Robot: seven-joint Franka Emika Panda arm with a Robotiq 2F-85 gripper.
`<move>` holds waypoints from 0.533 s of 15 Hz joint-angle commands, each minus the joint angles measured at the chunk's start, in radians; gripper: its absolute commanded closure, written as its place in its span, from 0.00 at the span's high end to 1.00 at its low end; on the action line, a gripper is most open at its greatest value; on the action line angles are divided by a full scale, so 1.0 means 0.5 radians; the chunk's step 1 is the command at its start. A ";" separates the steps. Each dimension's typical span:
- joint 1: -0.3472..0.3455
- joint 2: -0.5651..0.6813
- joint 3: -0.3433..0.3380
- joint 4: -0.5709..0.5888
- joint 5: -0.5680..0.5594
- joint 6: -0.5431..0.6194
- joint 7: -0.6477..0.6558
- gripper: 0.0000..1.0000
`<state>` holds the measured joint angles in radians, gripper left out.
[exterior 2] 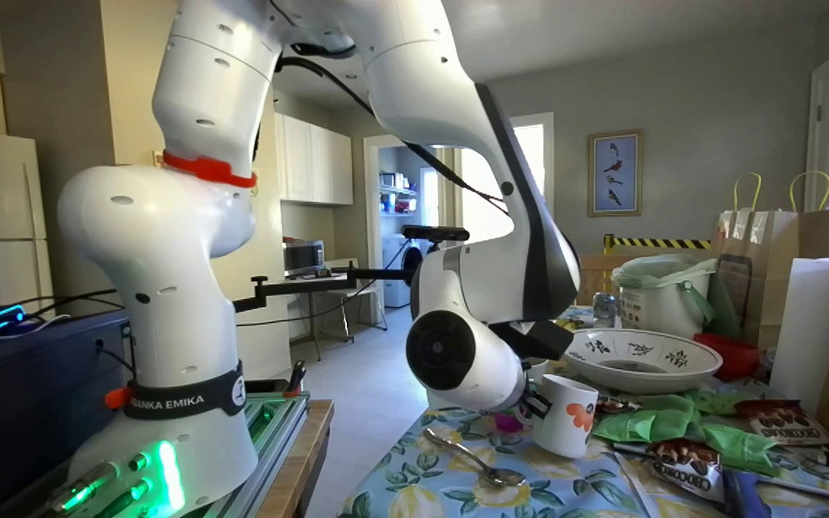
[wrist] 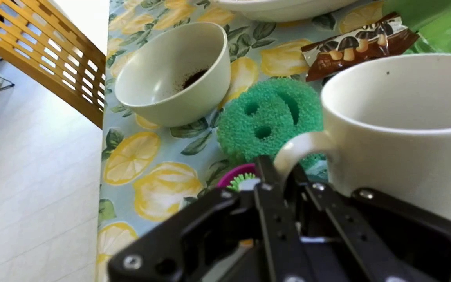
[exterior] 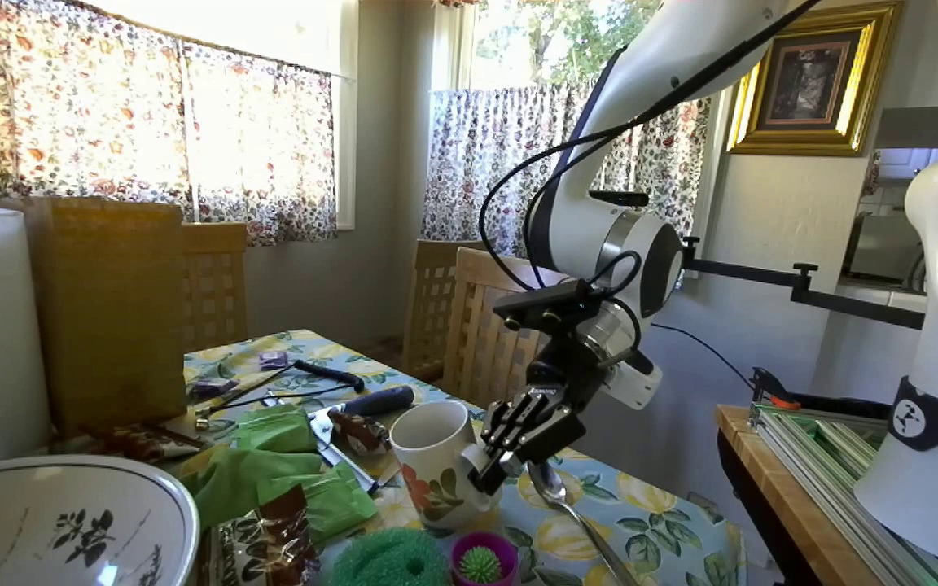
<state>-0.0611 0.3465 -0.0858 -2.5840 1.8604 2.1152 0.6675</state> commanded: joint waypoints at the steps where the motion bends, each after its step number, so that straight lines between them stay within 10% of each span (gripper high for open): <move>1: -0.040 0.075 -0.022 0.040 0.063 -0.137 -0.176 0.03; 4: -0.039 0.104 -0.040 0.049 0.021 -0.161 -0.185 0.04; 5: -0.034 0.106 -0.044 0.049 0.005 -0.158 -0.188 0.36; 8: -0.025 0.092 -0.049 0.044 -0.025 -0.124 -0.159 0.50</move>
<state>-0.0682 0.3807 -0.1022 -2.5775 1.8605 2.0608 0.6177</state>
